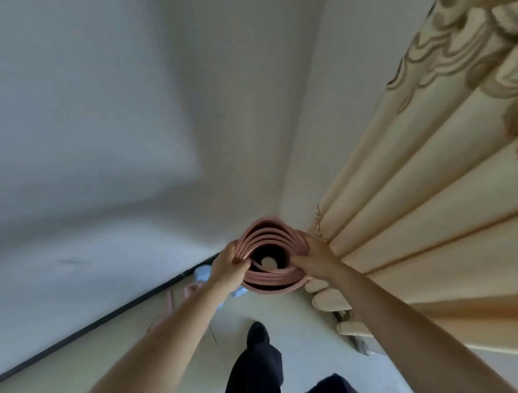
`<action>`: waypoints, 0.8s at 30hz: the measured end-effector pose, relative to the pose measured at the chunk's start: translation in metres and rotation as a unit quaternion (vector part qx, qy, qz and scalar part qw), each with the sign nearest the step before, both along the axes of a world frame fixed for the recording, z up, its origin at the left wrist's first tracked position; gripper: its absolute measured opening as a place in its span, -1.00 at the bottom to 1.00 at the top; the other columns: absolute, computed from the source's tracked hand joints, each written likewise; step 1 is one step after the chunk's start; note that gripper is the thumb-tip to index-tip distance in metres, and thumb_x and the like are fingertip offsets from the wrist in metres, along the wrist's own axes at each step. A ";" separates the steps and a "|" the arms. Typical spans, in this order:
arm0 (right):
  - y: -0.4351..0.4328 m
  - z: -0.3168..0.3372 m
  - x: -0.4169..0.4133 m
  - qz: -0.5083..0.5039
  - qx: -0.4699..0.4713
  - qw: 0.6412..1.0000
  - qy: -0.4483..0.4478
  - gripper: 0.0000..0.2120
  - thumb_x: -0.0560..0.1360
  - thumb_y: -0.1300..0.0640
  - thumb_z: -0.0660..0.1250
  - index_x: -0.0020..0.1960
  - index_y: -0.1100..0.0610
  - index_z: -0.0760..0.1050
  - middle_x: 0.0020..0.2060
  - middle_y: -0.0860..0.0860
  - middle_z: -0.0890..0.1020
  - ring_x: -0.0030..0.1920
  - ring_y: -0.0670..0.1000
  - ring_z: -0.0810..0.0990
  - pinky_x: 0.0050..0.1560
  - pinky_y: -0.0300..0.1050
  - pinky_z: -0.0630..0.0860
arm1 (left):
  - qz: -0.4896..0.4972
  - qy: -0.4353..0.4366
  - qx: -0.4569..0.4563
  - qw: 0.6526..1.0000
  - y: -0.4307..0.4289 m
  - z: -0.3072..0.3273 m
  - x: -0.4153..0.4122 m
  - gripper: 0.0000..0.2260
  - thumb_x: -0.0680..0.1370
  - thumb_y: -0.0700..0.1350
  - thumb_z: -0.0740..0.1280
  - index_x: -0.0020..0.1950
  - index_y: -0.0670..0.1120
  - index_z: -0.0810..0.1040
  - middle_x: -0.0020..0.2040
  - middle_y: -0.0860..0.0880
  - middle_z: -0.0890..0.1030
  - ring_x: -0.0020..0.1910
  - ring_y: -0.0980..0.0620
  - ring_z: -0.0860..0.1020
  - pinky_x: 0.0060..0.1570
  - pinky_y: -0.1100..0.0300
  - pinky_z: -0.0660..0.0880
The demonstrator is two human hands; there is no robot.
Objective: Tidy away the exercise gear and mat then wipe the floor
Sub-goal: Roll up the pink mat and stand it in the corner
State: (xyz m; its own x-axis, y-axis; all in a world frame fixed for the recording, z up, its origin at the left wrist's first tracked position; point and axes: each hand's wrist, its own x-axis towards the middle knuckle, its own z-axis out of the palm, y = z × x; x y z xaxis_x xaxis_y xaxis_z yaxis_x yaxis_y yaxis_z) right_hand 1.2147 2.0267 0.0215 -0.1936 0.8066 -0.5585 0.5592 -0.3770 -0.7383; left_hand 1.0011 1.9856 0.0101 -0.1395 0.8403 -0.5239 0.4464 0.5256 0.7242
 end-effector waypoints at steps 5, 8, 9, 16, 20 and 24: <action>0.067 -0.064 -0.004 0.001 -0.001 1.000 0.002 -0.39 0.43 0.31 0.33 0.45 0.03 0.39 0.17 -0.05 0.64 0.17 -0.04 0.60 0.12 -0.25 0.48 | 0.054 -0.013 -0.025 0.998 0.066 -0.060 0.006 -0.66 0.49 -0.18 0.31 0.26 0.00 0.48 -0.02 0.04 0.63 0.00 0.02 0.60 0.10 -0.02 0.54; 0.099 -0.108 -0.003 -0.014 -0.002 1.000 0.003 -0.34 0.39 0.26 0.36 0.47 0.02 0.37 0.23 -0.04 0.62 0.22 -0.03 0.58 0.28 -0.06 0.51 | 0.069 -0.020 -0.039 0.997 0.102 -0.095 0.014 -0.66 0.48 -0.20 0.31 0.25 -0.01 0.48 -0.03 0.03 0.63 -0.02 0.02 0.60 0.08 -0.01 0.56; 0.107 -0.123 -0.002 -0.022 -0.002 1.000 0.010 -0.33 0.37 0.24 0.37 0.47 0.01 0.37 0.22 -0.04 0.62 0.22 -0.02 0.58 0.30 0.00 0.51 | 0.073 -0.019 -0.038 0.996 0.112 -0.108 0.017 -0.69 0.49 -0.21 0.30 0.23 0.00 0.49 -0.03 0.03 0.63 -0.02 0.02 0.60 0.08 0.00 0.55; 0.131 -0.231 0.011 -0.020 0.012 0.999 0.036 -0.30 0.40 0.09 0.38 0.50 -0.06 0.26 0.35 -0.09 0.51 0.36 -0.10 0.48 0.42 0.06 0.41 | 0.084 -0.044 -0.004 0.995 0.142 -0.197 0.044 -0.70 0.68 -0.09 0.16 0.41 0.03 0.43 0.21 0.15 0.56 0.20 0.15 0.50 0.03 0.38 0.39; 0.126 -0.253 0.012 -0.058 0.036 0.997 0.034 -0.26 0.54 -0.02 0.34 0.58 -0.15 0.01 0.45 -0.20 0.37 0.43 -0.16 0.37 0.45 -0.06 0.34 | 0.061 -0.044 0.031 0.997 0.133 -0.232 0.040 -0.46 0.68 -0.19 0.10 0.61 0.07 0.00 0.54 0.11 0.25 0.46 0.20 0.24 0.40 0.33 0.20; 0.124 -0.253 0.012 -0.049 0.025 0.998 0.029 -0.35 0.53 -0.06 0.34 0.55 -0.07 0.16 0.35 -0.15 0.50 0.34 -0.10 0.49 0.37 -0.04 0.44 | 0.063 0.012 0.014 0.998 0.129 -0.236 0.039 -0.45 0.66 -0.12 0.09 0.60 0.20 -0.02 0.52 0.16 0.30 0.32 0.20 0.34 0.26 0.18 0.33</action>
